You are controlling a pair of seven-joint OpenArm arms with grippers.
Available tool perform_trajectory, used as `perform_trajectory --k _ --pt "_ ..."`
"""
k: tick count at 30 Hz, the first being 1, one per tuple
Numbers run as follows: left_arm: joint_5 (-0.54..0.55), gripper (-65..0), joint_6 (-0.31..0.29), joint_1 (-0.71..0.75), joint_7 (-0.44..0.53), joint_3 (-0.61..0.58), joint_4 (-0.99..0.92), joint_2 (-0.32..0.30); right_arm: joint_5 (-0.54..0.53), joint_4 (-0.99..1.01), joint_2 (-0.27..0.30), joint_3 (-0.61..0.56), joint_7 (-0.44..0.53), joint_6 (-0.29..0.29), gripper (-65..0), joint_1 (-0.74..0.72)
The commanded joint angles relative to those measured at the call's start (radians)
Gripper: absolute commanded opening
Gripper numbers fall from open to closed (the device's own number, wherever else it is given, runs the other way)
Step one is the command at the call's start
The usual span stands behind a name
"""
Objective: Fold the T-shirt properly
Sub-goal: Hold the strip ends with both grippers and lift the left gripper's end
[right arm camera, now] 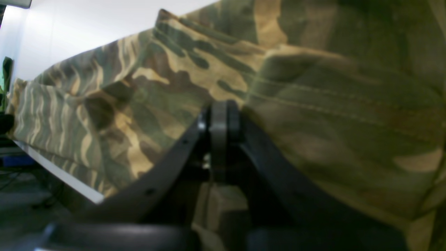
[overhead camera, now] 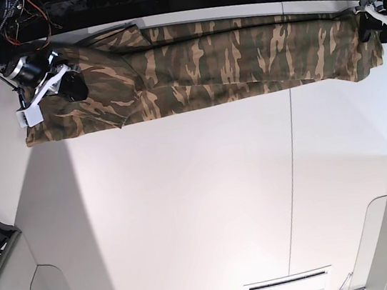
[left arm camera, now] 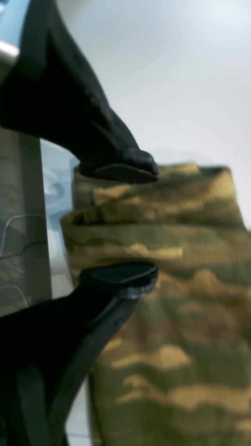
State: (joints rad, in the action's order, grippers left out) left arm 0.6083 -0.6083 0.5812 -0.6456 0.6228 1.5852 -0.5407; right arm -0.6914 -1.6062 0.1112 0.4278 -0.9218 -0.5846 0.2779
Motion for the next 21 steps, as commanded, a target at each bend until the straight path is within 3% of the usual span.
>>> perform_trajectory --k 1,7,15,18,21 --pt "0.002 -25.6 0.015 0.0 0.026 0.01 0.005 -0.023 -0.007 -0.009 0.01 0.003 0.009 -0.006 -65.0 -0.003" --pt "-0.018 -21.1 0.022 -0.023 0.052 0.01 -0.028 -0.023 -0.007 -0.009 0.01 0.003 0.008 -0.006 -65.0 -0.003" --pt "0.036 -21.1 0.016 -0.119 0.044 0.01 -0.202 -0.022 -0.007 -0.009 0.01 0.003 0.005 -0.005 -65.0 -0.003" --pt "0.116 -21.1 -0.047 -0.121 -0.003 0.01 -0.236 -0.021 -0.008 -0.009 0.01 0.003 0.005 -0.005 -65.0 -0.003" --pt "0.241 -21.1 -0.09 -0.121 -0.112 0.01 -0.244 -0.021 -0.029 -0.009 0.01 0.003 0.005 -0.005 -65.0 -0.003"
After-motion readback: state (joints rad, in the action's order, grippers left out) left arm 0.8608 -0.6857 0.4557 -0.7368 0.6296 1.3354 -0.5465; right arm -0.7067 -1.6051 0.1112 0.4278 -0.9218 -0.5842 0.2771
